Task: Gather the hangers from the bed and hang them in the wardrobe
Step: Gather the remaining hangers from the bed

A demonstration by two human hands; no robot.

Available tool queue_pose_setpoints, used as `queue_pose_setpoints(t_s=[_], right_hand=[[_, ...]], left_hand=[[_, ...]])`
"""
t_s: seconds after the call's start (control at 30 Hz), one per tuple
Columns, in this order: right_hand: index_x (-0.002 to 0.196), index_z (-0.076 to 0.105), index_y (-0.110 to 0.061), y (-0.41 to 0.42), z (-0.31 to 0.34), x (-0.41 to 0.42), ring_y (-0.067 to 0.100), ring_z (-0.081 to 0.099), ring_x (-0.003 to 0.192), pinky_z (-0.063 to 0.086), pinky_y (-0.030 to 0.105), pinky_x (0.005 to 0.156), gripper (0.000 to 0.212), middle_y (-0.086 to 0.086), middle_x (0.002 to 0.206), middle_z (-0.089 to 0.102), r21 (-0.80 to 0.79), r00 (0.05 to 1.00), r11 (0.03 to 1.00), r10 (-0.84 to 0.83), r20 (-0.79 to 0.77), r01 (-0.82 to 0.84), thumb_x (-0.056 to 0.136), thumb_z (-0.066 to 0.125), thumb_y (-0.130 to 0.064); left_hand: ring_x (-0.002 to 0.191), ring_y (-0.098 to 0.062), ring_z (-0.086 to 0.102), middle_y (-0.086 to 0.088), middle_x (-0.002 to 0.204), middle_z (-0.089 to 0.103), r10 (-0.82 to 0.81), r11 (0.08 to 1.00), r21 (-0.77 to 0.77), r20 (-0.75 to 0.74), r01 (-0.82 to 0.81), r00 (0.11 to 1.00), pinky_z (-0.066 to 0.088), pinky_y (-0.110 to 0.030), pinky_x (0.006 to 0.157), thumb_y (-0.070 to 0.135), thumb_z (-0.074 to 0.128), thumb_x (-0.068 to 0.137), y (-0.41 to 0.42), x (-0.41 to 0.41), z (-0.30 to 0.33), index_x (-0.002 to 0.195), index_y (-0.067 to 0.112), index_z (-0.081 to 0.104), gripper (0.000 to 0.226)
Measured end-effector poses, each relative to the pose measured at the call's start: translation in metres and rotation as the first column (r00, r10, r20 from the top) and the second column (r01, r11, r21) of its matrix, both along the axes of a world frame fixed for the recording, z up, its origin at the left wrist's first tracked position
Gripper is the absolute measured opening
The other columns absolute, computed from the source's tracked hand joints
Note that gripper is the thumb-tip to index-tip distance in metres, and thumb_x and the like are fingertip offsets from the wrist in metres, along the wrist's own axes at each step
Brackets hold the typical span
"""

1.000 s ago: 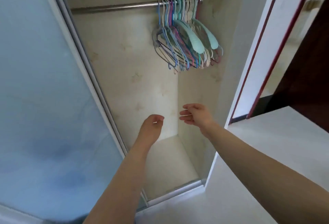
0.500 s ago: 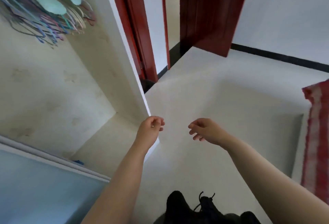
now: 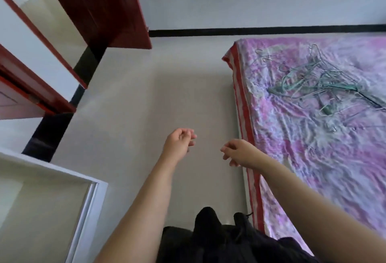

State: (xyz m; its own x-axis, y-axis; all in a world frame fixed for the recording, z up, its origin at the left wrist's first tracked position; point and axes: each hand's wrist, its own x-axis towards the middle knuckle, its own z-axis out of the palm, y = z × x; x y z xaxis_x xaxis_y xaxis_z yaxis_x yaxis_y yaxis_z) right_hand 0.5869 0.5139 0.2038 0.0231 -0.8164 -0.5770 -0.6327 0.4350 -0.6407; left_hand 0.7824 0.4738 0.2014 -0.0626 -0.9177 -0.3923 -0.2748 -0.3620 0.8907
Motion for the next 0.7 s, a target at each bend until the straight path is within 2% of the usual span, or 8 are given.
queue_pose_setpoints(t_s=[0.1, 0.17, 0.27, 0.43, 0.53, 0.7], right_hand=[[0.099, 0.058, -0.013, 0.006, -0.003, -0.054, 0.010, 0.062, 0.061, 0.051, 0.024, 0.060, 0.020, -0.005, 0.086, 0.068, 0.008, 0.991, 0.991, -0.133, 0.008, 0.133, 0.099, 0.046, -0.028], [0.099, 0.059, -0.011, 0.005, -0.007, -0.082, 0.011, 0.063, 0.063, 0.055, 0.028, 0.066, 0.022, -0.006, 0.084, 0.067, 0.032, 0.974, 0.974, -0.225, 0.031, 0.224, 0.099, 0.047, -0.029], [0.101, 0.060, -0.011, -0.002, -0.015, -0.115, 0.012, 0.064, 0.066, 0.056, 0.027, 0.069, 0.024, -0.004, 0.085, 0.068, 0.079, 0.929, 0.932, -0.359, 0.084, 0.353, 0.099, 0.047, -0.031], [0.092, 0.061, -0.013, -0.042, -0.030, -0.164, 0.015, 0.063, 0.068, 0.054, 0.023, 0.062, 0.023, 0.004, 0.090, 0.071, 0.100, 0.856, 0.861, -0.507, 0.100, 0.499, 0.099, 0.048, -0.031], [0.094, 0.062, -0.013, -0.078, -0.038, -0.193, 0.017, 0.064, 0.070, 0.055, 0.029, 0.068, 0.023, 0.009, 0.095, 0.071, 0.113, 0.766, 0.774, -0.632, 0.115, 0.622, 0.098, 0.049, -0.031], [0.116, 0.055, -0.012, -0.134, -0.043, -0.230, 0.018, 0.065, 0.072, 0.056, 0.034, 0.075, 0.027, 0.005, 0.099, 0.069, 0.122, 0.558, 0.591, -0.799, 0.224, 0.798, 0.099, 0.048, -0.031]], left_hand=[[0.053, 0.009, 0.058, 0.009, 0.085, 0.065, -0.105, 0.994, -0.003, -0.005, 0.105, 0.994, 0.041, -0.015, 0.052, 0.015, 0.039, 0.102, -0.020, -0.057, -0.002, 0.087, 0.024, 0.055, 0.023], [0.058, 0.004, 0.060, 0.008, 0.084, 0.065, -0.158, 0.987, -0.006, -0.013, 0.158, 0.987, 0.042, -0.015, 0.053, 0.015, 0.040, 0.102, -0.038, -0.088, -0.003, 0.087, 0.024, 0.056, 0.024], [0.066, -0.005, 0.061, 0.007, 0.086, 0.066, -0.243, 0.970, 0.013, -0.012, 0.243, 0.970, 0.043, -0.019, 0.058, 0.015, 0.041, 0.101, -0.066, -0.127, -0.010, 0.088, 0.024, 0.058, 0.023], [0.068, -0.008, 0.061, 0.005, 0.088, 0.068, -0.398, 0.917, 0.018, 0.002, 0.398, 0.917, 0.044, -0.021, 0.060, 0.016, 0.042, 0.101, -0.136, -0.188, -0.027, 0.088, 0.023, 0.058, 0.021], [0.068, -0.008, 0.061, 0.006, 0.085, 0.067, -0.493, 0.870, 0.005, 0.010, 0.493, 0.870, 0.043, -0.021, 0.059, 0.016, 0.043, 0.101, -0.191, -0.228, -0.031, 0.087, 0.023, 0.058, 0.022], [0.068, -0.009, 0.059, 0.002, 0.086, 0.065, -0.643, 0.765, 0.019, 0.057, 0.644, 0.763, 0.041, -0.007, 0.050, 0.013, 0.042, 0.102, -0.265, -0.290, -0.039, 0.095, 0.013, 0.057, 0.017]])
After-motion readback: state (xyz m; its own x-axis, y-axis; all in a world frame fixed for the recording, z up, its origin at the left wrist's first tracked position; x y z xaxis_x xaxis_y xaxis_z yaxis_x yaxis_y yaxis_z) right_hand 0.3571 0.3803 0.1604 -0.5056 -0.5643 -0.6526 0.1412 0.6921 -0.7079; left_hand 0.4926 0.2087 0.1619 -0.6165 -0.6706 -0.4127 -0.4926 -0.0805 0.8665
